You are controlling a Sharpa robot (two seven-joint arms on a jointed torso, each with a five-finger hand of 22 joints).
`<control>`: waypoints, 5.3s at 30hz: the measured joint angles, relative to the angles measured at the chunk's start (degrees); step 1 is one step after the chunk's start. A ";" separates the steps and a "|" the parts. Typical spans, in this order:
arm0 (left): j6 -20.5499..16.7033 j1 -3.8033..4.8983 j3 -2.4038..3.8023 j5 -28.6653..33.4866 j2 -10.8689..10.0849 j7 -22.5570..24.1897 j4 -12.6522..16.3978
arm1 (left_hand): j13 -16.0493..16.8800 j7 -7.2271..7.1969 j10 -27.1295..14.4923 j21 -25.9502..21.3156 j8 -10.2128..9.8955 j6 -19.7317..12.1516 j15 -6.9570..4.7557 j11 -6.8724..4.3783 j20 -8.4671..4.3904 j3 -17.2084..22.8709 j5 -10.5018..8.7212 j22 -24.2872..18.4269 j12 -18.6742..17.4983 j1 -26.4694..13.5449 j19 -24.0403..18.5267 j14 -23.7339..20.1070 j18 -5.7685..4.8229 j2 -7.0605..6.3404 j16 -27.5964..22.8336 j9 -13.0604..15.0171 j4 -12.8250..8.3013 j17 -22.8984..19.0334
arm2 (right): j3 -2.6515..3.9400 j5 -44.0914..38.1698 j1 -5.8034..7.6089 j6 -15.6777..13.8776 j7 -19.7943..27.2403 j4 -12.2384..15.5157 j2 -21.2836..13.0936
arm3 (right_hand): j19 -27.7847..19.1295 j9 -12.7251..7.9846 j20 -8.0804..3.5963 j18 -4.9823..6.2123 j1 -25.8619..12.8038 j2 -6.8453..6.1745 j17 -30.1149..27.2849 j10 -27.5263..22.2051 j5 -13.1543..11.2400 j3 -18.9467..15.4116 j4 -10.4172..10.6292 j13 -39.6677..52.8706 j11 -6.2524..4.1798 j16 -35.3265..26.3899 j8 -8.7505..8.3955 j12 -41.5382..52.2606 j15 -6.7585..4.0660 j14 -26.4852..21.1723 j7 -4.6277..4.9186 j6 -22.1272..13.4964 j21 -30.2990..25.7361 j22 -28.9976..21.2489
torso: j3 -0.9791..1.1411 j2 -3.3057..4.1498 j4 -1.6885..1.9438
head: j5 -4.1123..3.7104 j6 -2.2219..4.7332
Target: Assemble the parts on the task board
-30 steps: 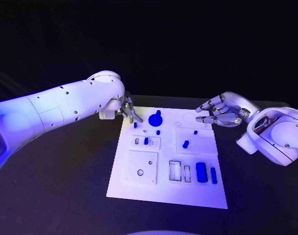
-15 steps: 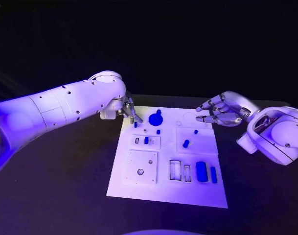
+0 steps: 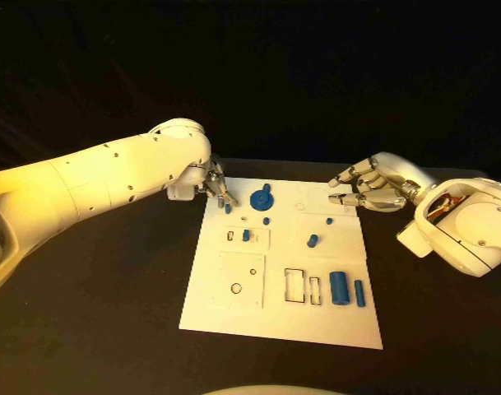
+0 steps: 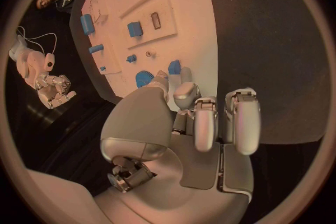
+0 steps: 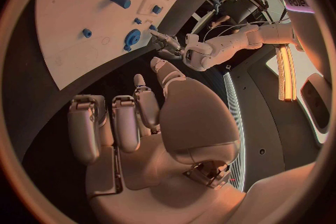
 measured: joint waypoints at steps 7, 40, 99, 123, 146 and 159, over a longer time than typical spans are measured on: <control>0.42 0.00 -0.03 0.13 0.00 0.00 -0.04 | 0.00 0.07 0.00 0.00 0.00 0.17 0.00 0.00 0.00 -0.06 0.00 0.00 0.00 0.30 0.00 0.00 0.00 -0.30 0.00 0.04 -0.06 -0.01 | 0.00 0.01 0.00 0.03 0.01 -0.06 0.08 | 0.00 0.00 0.00 0.00 0.00 0.00 -0.01 0.00 0.00 0.00 0.00 0.00 0.00 0.00 0.00 0.00 0.00 0.00 0.00 0.00 0.00 0.00 | -0.02 0.01 0.01 | 0.10 -0.05; -1.05 -0.43 -0.13 4.03 -2.81 0.41 2.36 | -1.31 -0.07 -0.22 0.00 0.08 -1.42 -0.62 -0.41 -0.62 9.74 0.00 0.04 -1.01 12.74 -0.20 0.20 0.01 3.09 0.00 0.12 -5.86 -0.02 | 0.00 0.07 -0.01 0.21 0.07 -0.33 0.35 | 0.00 0.00 0.00 0.00 0.00 0.00 0.03 -0.21 0.00 -0.01 -0.01 0.00 -0.21 0.00 0.00 0.00 0.00 0.00 0.00 0.00 0.02 -0.02 | -0.02 0.01 -0.06 | 0.38 0.01; -11.94 -5.66 -0.10 -3.46 -15.38 6.12 24.56 | -1.57 0.05 1.02 0.50 1.07 -1.08 -0.62 -1.21 -0.83 19.65 0.01 0.01 -1.27 9.79 0.00 0.20 0.01 -4.08 0.00 1.49 -6.46 0.00 | -0.08 0.63 -0.13 0.70 0.12 -0.99 0.64 | 0.00 0.01 0.00 0.00 0.00 0.00 -0.01 -0.20 0.00 -0.02 -0.01 0.00 -0.20 0.00 0.00 0.00 0.00 0.00 0.00 0.00 0.02 0.00 | -0.03 0.04 -0.03 | 0.59 -0.87; -9.73 -5.56 -0.01 -4.25 -14.82 5.18 24.41 | -1.69 0.05 1.21 0.50 0.94 -1.07 -0.62 -1.00 -0.83 20.79 -0.03 0.01 -1.58 9.79 0.00 0.20 0.01 -4.07 0.00 1.74 -5.70 -0.01 | -0.08 0.69 -0.14 0.82 0.15 -0.98 0.72 | 0.00 0.01 0.00 0.00 0.00 0.00 0.03 -0.20 0.00 0.14 0.15 0.00 -0.20 0.00 0.00 0.00 0.00 0.00 0.00 0.00 0.02 -0.02 | -0.03 0.02 -0.03 | 0.69 -0.91; -9.48 -5.12 -0.59 -4.07 -13.04 2.09 23.25 | -1.37 -0.21 2.28 1.37 2.57 0.22 -1.03 -1.65 -1.03 28.30 0.25 0.00 -1.32 2.91 -0.20 0.21 0.00 -6.97 0.00 2.56 -8.54 -0.02 | -0.08 0.71 -0.14 0.83 0.15 -0.84 0.60 | 0.00 0.01 0.00 0.00 0.00 0.00 0.01 -0.20 0.00 0.14 0.14 0.00 -0.20 0.00 0.00 0.00 0.00 0.00 0.00 0.00 0.02 -0.03 | 0.01 0.03 -0.09 | 0.67 -0.89; -10.25 -5.22 -0.76 -4.67 -12.81 1.80 22.91 | -0.82 -1.64 3.29 1.60 3.12 2.88 -1.24 -2.05 -1.24 28.38 0.48 0.00 -0.53 -1.32 0.01 0.01 0.00 -7.72 0.00 3.09 -7.77 -0.03 | -0.08 0.72 -0.15 0.83 0.15 -0.85 0.59 | 0.00 0.01 0.00 0.00 0.00 0.00 0.00 -0.20 0.00 0.14 0.14 0.00 -0.20 -0.34 0.00 0.00 0.00 0.00 0.00 0.00 0.02 -0.04 | -0.03 0.05 -0.07 | 0.51 -0.94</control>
